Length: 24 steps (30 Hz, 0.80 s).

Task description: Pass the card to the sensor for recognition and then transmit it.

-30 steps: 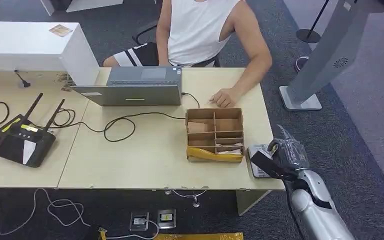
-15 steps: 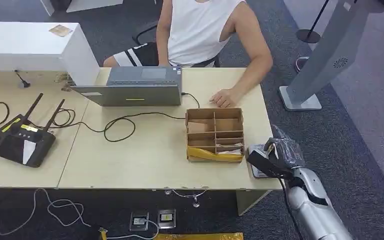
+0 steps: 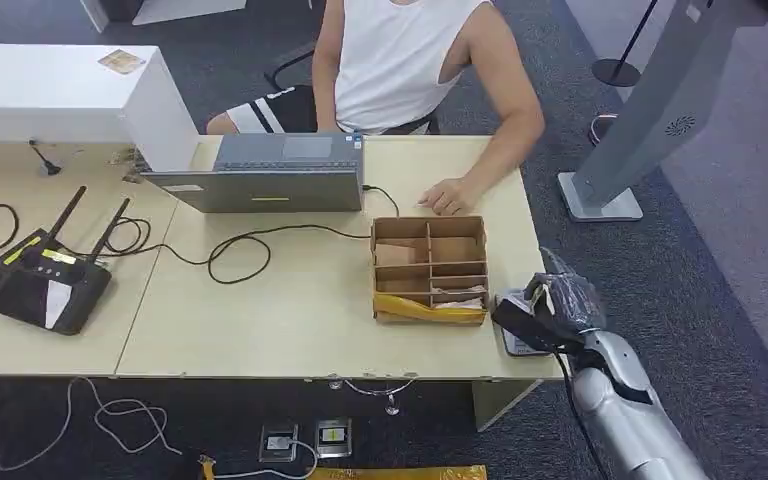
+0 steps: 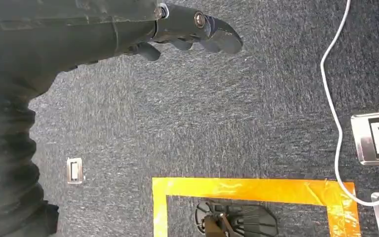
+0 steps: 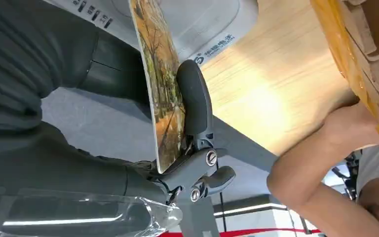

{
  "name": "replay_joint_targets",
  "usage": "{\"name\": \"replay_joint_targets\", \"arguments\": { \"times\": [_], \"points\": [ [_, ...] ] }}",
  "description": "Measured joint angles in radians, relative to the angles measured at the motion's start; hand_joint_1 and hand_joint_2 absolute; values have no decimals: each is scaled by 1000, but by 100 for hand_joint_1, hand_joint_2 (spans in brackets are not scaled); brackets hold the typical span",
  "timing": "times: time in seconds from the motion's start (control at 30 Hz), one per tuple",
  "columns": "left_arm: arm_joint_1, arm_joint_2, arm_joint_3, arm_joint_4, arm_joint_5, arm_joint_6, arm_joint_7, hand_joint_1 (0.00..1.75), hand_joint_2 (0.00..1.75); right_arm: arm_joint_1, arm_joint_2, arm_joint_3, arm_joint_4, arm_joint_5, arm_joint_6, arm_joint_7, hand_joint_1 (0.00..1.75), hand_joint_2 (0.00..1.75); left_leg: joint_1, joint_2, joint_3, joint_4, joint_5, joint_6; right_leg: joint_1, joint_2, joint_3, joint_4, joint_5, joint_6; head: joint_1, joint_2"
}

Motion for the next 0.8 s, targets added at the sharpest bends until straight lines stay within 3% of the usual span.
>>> {"name": "replay_joint_targets", "arguments": {
  "times": [0.53, 0.8],
  "points": [
    [0, -5, -6, 0, 10, 15, -6, 0, 175, -82, 1, 0, 34, 18, -46, -11, 175, 175, 0, 0, -1, 0, 0, 0, 0, 0, -1, 0, 0, 0, 0, 0],
    [1, -10, -19, 0, 9, 24, -18, 0, 175, -266, -47, -35, -10, 68, -88, -15, 175, 175, -1, 1, -1, 1, 0, 0, -1, 1, -1, 0, 1, 1, 0, 0]
  ]
}}
